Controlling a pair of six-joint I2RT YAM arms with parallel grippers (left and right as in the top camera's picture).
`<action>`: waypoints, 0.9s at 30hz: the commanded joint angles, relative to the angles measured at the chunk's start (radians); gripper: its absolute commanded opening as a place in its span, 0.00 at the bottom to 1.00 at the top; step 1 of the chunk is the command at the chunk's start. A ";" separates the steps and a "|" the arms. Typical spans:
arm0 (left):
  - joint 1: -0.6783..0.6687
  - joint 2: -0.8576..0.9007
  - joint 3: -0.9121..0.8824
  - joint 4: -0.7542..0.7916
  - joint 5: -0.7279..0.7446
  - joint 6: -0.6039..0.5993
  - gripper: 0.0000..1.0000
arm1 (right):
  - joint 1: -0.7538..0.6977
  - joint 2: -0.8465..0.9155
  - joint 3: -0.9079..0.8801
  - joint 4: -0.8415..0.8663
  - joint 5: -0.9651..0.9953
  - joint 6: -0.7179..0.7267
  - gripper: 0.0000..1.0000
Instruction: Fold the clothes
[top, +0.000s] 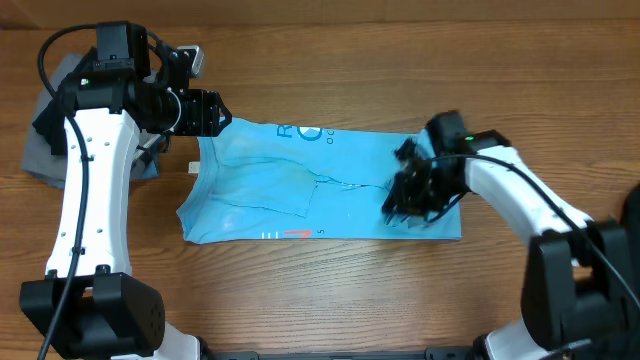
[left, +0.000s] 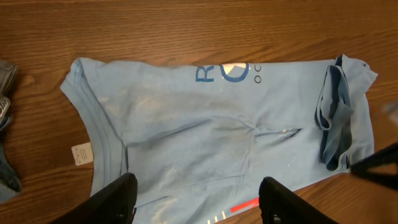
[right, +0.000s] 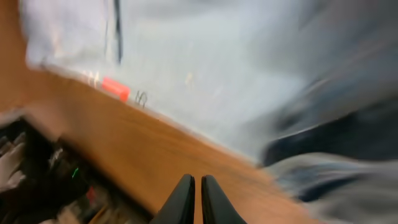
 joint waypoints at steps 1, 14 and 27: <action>0.005 -0.026 0.027 -0.003 0.019 0.019 0.66 | -0.053 -0.090 0.050 0.051 0.285 0.157 0.09; 0.004 -0.026 0.027 -0.003 0.019 0.019 0.66 | -0.108 0.074 0.019 0.262 0.430 0.477 0.14; 0.005 -0.027 0.027 -0.002 0.026 0.019 0.66 | 0.059 0.119 0.099 0.273 0.138 0.163 0.08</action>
